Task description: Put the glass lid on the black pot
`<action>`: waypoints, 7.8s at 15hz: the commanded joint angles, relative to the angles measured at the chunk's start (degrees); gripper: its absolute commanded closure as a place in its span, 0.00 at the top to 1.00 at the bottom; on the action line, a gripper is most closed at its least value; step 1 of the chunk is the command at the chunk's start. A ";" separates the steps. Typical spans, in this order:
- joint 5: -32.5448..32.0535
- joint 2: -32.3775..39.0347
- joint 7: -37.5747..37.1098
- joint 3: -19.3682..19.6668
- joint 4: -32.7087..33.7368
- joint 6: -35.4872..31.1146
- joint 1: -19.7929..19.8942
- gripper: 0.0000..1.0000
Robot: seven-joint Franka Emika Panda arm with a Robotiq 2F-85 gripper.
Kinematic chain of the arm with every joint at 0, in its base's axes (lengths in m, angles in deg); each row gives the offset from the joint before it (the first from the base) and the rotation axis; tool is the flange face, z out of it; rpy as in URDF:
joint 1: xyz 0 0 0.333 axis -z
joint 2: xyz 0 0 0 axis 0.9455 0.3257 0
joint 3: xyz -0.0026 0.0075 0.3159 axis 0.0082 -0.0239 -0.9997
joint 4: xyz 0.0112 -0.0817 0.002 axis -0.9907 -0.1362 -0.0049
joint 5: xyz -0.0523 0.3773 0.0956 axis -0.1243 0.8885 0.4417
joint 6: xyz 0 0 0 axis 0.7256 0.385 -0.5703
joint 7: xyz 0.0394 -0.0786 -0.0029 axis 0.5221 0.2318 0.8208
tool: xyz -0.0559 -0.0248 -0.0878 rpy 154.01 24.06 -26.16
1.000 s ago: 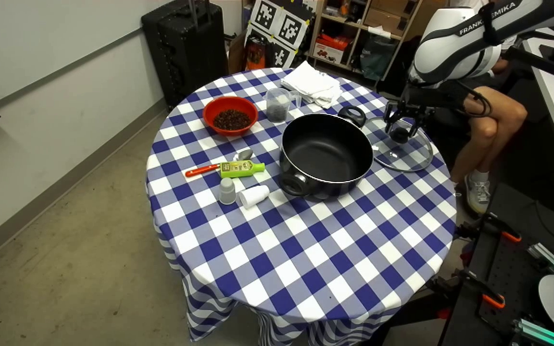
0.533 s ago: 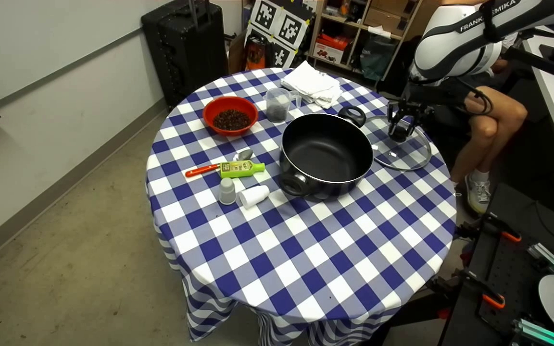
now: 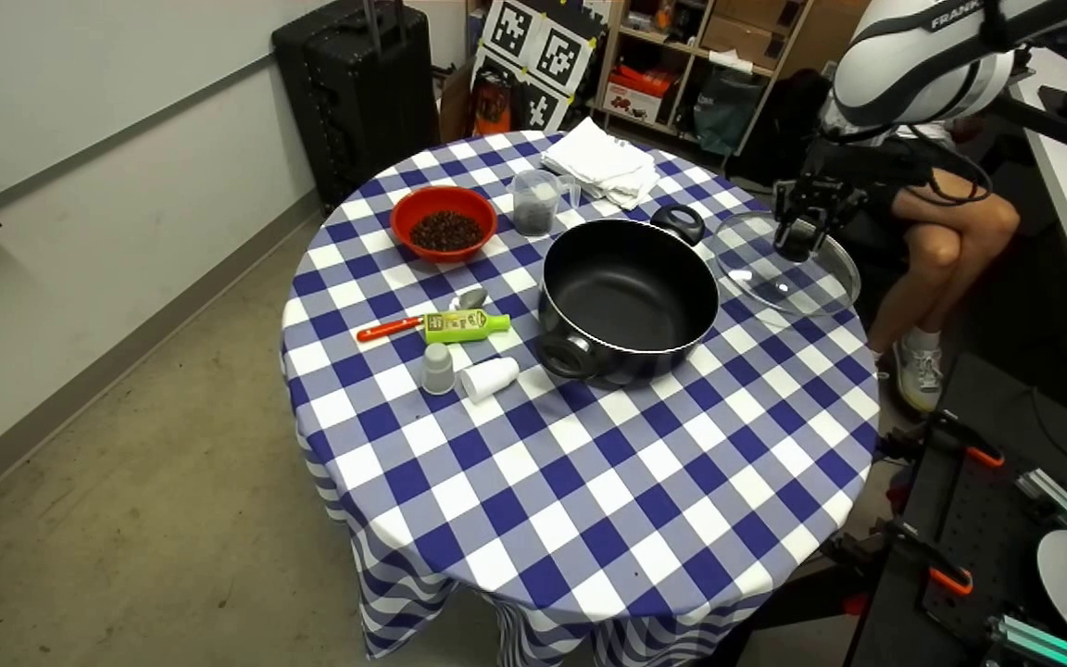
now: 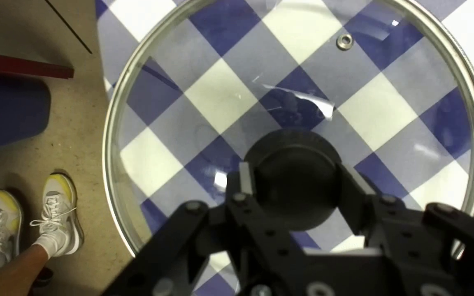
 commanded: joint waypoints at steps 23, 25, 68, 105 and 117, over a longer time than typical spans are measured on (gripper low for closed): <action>-10.10 -16.24 7.57 -21.12 9.70 16.16 -18.84 0.25; -8.37 -13.80 9.15 -20.83 10.91 15.47 -18.43 0.25; -18.66 -6.85 -0.97 -13.05 6.99 3.84 -20.77 0.25; -15.64 -3.01 0.90 -13.45 11.38 4.57 -19.61 0.25; -13.63 -4.09 4.73 -14.62 10.18 6.97 -18.88 0.25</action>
